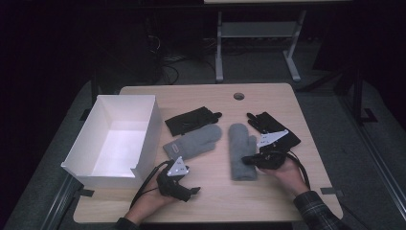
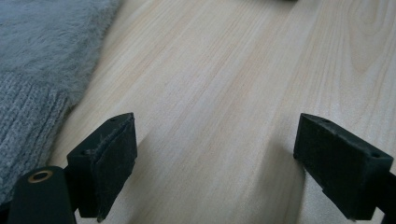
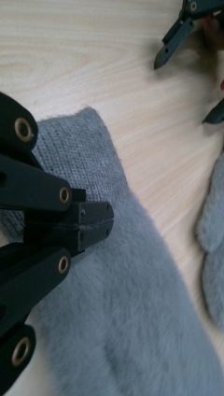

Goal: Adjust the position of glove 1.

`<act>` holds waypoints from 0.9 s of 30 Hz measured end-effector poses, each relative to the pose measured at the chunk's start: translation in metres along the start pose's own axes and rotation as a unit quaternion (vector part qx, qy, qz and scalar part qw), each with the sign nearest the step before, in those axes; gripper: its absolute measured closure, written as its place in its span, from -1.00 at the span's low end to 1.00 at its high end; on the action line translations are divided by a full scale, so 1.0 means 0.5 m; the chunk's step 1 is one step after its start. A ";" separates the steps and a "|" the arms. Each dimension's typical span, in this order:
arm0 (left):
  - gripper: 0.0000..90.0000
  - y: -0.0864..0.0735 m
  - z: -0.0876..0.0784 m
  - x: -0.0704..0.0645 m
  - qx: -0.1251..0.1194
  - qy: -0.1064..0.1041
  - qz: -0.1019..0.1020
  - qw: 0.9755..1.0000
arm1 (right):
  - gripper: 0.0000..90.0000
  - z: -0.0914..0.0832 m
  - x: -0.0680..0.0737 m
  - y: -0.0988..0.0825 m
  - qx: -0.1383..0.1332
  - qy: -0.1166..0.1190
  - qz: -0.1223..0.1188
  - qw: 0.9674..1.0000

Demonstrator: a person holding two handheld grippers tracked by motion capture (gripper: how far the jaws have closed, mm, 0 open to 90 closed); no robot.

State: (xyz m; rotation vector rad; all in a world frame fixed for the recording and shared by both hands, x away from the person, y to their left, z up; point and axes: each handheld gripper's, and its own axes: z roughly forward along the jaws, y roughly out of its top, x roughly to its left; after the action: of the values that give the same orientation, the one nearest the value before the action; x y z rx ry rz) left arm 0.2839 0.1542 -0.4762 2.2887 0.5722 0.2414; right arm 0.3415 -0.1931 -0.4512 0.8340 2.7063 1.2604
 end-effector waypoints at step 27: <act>-0.72 0.000 0.000 0.001 0.000 0.001 0.003 1.000 | 1.00 0.105 0.097 0.074 0.009 0.067 -0.060 0.996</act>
State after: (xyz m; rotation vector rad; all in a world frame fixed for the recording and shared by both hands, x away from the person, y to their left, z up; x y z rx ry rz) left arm 0.2843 0.1544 -0.4760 2.2915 0.5665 0.2467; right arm 0.3304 -0.1135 -0.4511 0.5995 2.8268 1.3124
